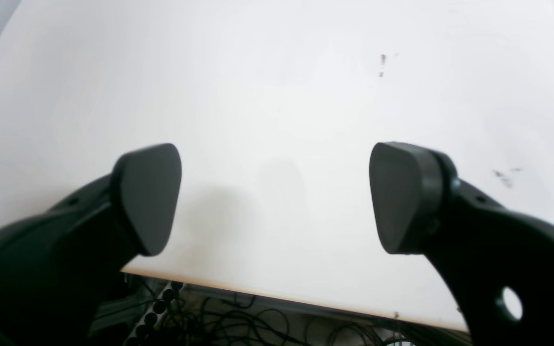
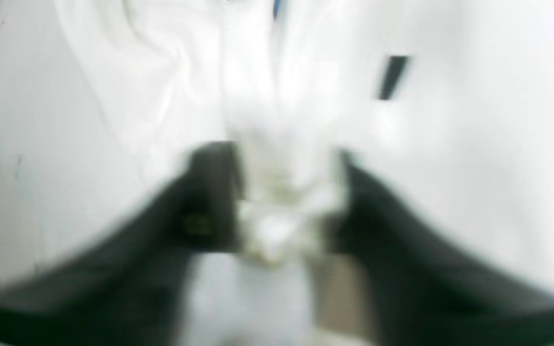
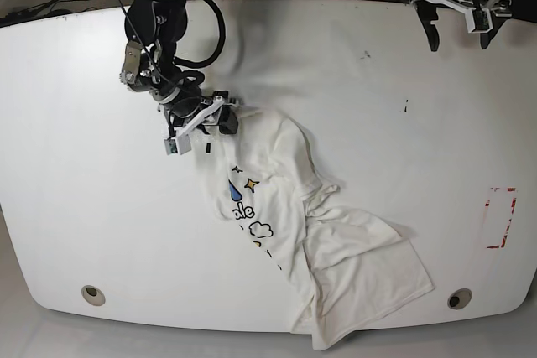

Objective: Fold the T-shirt properly
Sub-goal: 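Lower the right gripper onto the shirt's collar edge and grasp it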

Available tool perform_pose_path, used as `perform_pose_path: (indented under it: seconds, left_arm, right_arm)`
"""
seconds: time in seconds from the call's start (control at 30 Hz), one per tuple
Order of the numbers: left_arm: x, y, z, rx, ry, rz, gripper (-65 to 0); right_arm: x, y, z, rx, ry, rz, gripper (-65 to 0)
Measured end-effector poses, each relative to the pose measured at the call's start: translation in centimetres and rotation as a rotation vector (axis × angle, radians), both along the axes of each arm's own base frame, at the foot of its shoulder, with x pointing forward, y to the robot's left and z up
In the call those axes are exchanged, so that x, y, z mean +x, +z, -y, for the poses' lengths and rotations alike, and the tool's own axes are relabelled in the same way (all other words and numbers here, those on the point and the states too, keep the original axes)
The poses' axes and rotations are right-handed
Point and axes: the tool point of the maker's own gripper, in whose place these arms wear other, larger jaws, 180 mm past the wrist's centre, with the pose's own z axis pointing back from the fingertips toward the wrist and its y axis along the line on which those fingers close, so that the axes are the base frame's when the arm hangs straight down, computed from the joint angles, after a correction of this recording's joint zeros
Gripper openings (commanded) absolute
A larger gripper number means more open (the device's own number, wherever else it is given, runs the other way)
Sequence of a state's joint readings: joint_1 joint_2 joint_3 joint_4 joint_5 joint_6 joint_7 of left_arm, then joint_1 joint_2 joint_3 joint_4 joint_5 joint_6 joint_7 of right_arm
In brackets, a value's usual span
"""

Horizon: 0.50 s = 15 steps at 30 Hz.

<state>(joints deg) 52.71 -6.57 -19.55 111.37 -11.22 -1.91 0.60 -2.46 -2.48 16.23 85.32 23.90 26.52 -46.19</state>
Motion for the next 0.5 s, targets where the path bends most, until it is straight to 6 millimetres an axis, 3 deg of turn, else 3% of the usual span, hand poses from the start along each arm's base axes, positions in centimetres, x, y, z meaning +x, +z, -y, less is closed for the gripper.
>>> perform_pose_path:
  seconds: [0.03, 0.23, 0.5]
  left_arm:
    - [0.0, 0.1, -0.3, 0.006, 0.004, 0.001, -6.9]
    - [1.0, 0.9, -1.5, 0.035, 0.03, 0.038, -6.9]
    - [3.0, 1.8, -2.0, 0.105, 0.014, 0.081, -6.9]
  right_arm:
    - [-0.3, -0.2, -0.2, 0.003, 0.004, -0.007, -65.0]
    - [-2.2, -0.9, 0.6, -0.015, 0.002, -0.023, -65.0]
    - [-8.1, 1.3, 3.3, -0.194, 0.163, 0.023, -65.0]
